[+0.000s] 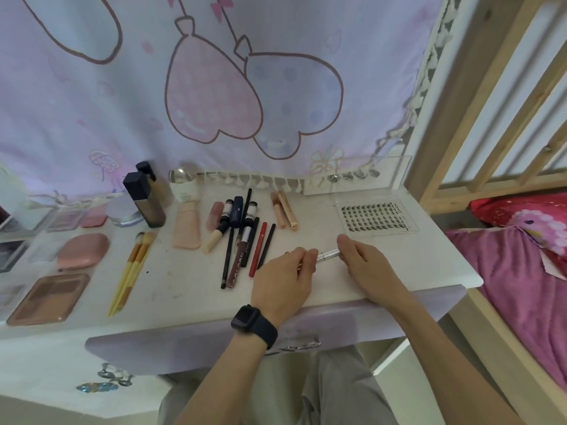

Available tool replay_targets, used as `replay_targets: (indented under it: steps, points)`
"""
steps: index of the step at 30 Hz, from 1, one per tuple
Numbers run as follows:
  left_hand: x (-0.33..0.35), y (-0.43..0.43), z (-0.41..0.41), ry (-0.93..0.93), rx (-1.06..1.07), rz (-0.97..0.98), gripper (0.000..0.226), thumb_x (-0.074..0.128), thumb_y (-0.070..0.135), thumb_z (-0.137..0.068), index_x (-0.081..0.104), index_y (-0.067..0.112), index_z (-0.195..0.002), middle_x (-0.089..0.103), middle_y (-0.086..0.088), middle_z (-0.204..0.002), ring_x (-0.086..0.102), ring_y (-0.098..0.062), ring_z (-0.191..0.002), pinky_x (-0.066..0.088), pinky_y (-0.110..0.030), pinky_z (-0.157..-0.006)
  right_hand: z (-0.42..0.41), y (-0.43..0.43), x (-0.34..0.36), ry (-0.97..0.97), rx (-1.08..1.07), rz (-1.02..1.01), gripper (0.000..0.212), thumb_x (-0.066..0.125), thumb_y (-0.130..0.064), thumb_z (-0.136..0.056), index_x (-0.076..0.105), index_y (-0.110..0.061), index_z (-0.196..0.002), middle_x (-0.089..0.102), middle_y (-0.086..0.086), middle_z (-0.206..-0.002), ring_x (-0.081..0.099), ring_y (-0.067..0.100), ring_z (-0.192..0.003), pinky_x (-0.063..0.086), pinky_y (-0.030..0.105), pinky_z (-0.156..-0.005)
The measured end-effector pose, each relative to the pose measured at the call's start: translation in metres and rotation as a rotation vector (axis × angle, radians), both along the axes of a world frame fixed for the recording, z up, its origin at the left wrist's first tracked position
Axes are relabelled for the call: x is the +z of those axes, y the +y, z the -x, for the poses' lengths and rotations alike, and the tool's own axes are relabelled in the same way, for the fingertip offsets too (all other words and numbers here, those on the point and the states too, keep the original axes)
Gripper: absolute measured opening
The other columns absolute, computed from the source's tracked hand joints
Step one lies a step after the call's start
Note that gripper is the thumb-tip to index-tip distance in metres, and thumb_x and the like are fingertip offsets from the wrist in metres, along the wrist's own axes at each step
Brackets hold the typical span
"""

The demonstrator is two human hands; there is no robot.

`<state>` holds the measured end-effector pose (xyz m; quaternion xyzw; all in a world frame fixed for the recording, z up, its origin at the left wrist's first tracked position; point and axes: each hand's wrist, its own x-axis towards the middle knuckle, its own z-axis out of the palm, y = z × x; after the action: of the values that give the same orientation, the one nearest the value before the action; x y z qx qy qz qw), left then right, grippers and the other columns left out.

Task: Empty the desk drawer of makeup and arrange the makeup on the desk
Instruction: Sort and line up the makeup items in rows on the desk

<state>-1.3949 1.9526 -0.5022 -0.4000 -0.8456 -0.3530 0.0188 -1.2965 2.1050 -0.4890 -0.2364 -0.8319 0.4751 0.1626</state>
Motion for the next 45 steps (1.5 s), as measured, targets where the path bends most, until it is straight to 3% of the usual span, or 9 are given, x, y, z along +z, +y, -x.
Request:
replay_targets:
  steps: [7, 11, 17, 20, 23, 29, 35, 41, 45]
  points:
    - [0.007, 0.008, -0.002, -0.015, 0.171, 0.022, 0.055, 0.042, 0.038, -0.105, 0.031, 0.025, -0.052, 0.031, 0.006, -0.043, 0.028, -0.014, -0.040, 0.021, -0.029, -0.042, -0.009, -0.003, 0.002, 0.096, 0.033, 0.106, 0.021, 0.052, -0.049, -0.098, 0.066, -0.036, -0.088, 0.066, -0.011, -0.072, 0.048, 0.006, -0.062, 0.041, 0.025, -0.064]
    - [0.004, 0.008, -0.001, -0.032, 0.165, 0.044, 0.055, 0.041, 0.038, -0.105, 0.032, 0.023, -0.052, 0.031, 0.005, -0.043, 0.028, -0.014, -0.041, 0.020, -0.029, -0.043, -0.003, -0.005, 0.005, 0.063, -0.017, 0.076, 0.055, 0.051, -0.066, -0.094, 0.061, -0.015, -0.076, 0.062, -0.003, -0.055, 0.046, 0.007, -0.050, 0.040, 0.018, -0.055]
    - [0.006, 0.008, -0.002, -0.032, 0.168, 0.050, 0.056, 0.040, 0.039, -0.104, 0.032, 0.023, -0.051, 0.031, 0.005, -0.042, 0.026, -0.012, -0.038, 0.018, -0.029, -0.042, -0.011, 0.001, 0.006, 0.139, 0.060, 0.161, 0.004, 0.068, -0.026, -0.094, 0.067, -0.029, -0.092, 0.073, -0.005, -0.085, 0.050, 0.009, -0.058, 0.044, 0.024, -0.056]
    - [0.005, 0.008, 0.000, -0.060, 0.184, 0.040, 0.056, 0.039, 0.039, -0.104, 0.033, 0.022, -0.052, 0.031, 0.004, -0.042, 0.026, -0.012, -0.039, 0.017, -0.029, -0.043, -0.014, 0.004, 0.014, 0.152, 0.047, 0.281, 0.022, 0.067, -0.041, -0.087, 0.068, -0.026, -0.104, 0.075, -0.003, -0.093, 0.057, 0.013, -0.058, 0.047, 0.021, -0.052]
    - [0.003, 0.008, 0.000, -0.077, 0.178, 0.014, 0.056, 0.039, 0.039, -0.105, 0.035, 0.021, -0.052, 0.032, 0.004, -0.042, 0.026, -0.013, -0.039, 0.018, -0.030, -0.043, -0.012, 0.003, 0.018, 0.072, 0.034, 0.275, 0.038, 0.061, -0.062, -0.090, 0.070, -0.025, -0.087, 0.075, 0.003, -0.076, 0.051, 0.013, -0.050, 0.041, 0.020, -0.046]
    - [0.003, 0.007, 0.000, -0.081, 0.159, -0.002, 0.055, 0.040, 0.038, -0.105, 0.043, 0.018, -0.054, 0.033, 0.004, -0.042, 0.026, -0.013, -0.040, 0.020, -0.029, -0.042, -0.013, 0.007, 0.014, 0.133, 0.049, 0.314, 0.010, 0.065, -0.020, -0.086, 0.073, -0.026, -0.086, 0.069, -0.001, -0.074, 0.053, 0.012, -0.056, 0.043, 0.020, -0.050]
    - [0.004, 0.007, -0.001, -0.097, 0.172, -0.017, 0.055, 0.040, 0.038, -0.105, 0.048, 0.013, -0.056, 0.032, 0.004, -0.043, 0.025, -0.013, -0.040, 0.019, -0.030, -0.042, -0.013, 0.005, 0.019, 0.094, 0.038, 0.343, 0.039, 0.066, -0.064, -0.082, 0.074, -0.027, -0.093, 0.073, 0.005, -0.076, 0.050, 0.011, -0.051, 0.040, 0.020, -0.045]
    - [0.005, 0.007, 0.000, -0.102, 0.161, 0.002, 0.055, 0.039, 0.038, -0.105, 0.039, 0.018, -0.053, 0.031, 0.004, -0.043, 0.025, -0.013, -0.041, 0.019, -0.029, -0.043, -0.015, 0.010, 0.015, 0.154, 0.013, 0.366, 0.012, 0.065, -0.021, -0.094, 0.074, -0.021, -0.086, 0.065, 0.003, -0.070, 0.052, 0.014, -0.053, 0.041, 0.020, -0.046]
    - [0.004, 0.008, 0.000, -0.088, 0.168, -0.001, 0.055, 0.038, 0.038, -0.105, 0.043, 0.016, -0.054, 0.034, 0.003, -0.044, 0.026, -0.014, -0.040, 0.019, -0.030, -0.043, -0.013, 0.004, 0.019, 0.144, 0.041, 0.338, 0.024, 0.067, -0.044, -0.088, 0.075, -0.022, -0.089, 0.070, 0.005, -0.074, 0.059, 0.017, -0.055, 0.047, 0.022, -0.050]
